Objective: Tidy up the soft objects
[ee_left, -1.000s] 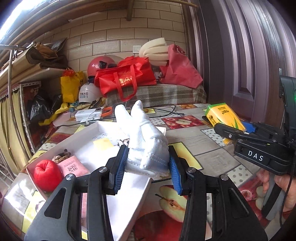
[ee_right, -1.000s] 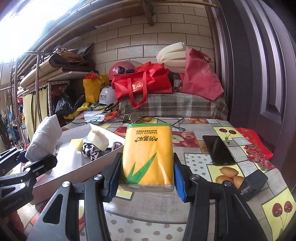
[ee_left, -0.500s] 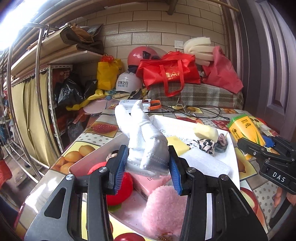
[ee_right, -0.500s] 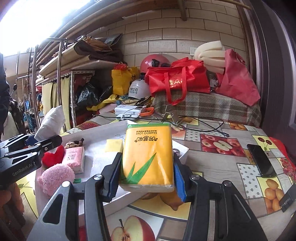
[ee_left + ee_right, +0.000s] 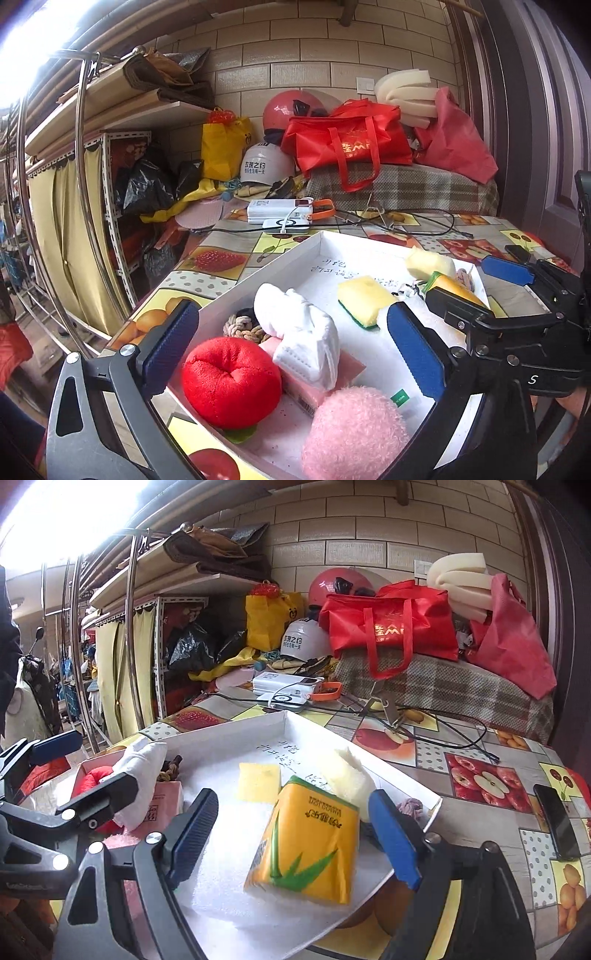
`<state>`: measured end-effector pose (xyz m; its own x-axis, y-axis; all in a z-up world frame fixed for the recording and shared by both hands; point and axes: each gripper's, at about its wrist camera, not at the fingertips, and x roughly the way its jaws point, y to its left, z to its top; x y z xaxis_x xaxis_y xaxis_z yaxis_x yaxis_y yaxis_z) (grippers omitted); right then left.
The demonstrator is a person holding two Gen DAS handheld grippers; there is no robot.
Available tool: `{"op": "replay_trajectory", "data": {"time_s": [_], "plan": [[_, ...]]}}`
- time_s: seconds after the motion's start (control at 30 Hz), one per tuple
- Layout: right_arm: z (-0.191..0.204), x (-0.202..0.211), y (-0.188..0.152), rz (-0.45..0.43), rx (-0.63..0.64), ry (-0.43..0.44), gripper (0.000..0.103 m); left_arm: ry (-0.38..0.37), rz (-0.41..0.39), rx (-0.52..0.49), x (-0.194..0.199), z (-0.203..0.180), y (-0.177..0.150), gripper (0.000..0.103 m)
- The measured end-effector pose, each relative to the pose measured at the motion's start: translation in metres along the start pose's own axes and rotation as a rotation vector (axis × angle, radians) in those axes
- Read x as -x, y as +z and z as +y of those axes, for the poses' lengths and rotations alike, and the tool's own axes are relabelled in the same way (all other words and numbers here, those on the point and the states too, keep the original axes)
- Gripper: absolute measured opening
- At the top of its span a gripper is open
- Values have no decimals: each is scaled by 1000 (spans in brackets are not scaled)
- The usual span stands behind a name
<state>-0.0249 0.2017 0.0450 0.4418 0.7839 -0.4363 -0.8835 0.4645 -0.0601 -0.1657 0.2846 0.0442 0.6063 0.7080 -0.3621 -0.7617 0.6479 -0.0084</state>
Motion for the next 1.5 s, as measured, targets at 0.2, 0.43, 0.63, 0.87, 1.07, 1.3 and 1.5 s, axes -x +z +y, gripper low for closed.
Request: {"op": "replay_trajectory", "data": {"time_s": [0.2, 0.43, 0.63, 0.87, 1.07, 1.3, 1.5], "plan": [[-7, 2, 0, -9, -36, -7, 103, 19, -2, 16, 0, 5, 0, 103], [-5, 15, 0, -81, -32, -20, 103, 51, -49, 35, 10, 6, 0, 103], [-9, 26, -4, -95, -43, -71, 103, 77, -65, 30, 18, 3, -3, 103], [-13, 44, -15, -88, -50, -117, 103, 68, -7, 54, 30, -9, -11, 103], [-29, 73, -30, -84, -82, -132, 103, 42, 65, 58, 48, -36, -23, 103], [-44, 104, -51, -29, -104, -165, 103, 15, 124, 26, 68, -71, -34, 103], [-65, 142, -71, -5, -136, -208, 103, 24, 133, 18, 86, -89, -41, 103]]}}
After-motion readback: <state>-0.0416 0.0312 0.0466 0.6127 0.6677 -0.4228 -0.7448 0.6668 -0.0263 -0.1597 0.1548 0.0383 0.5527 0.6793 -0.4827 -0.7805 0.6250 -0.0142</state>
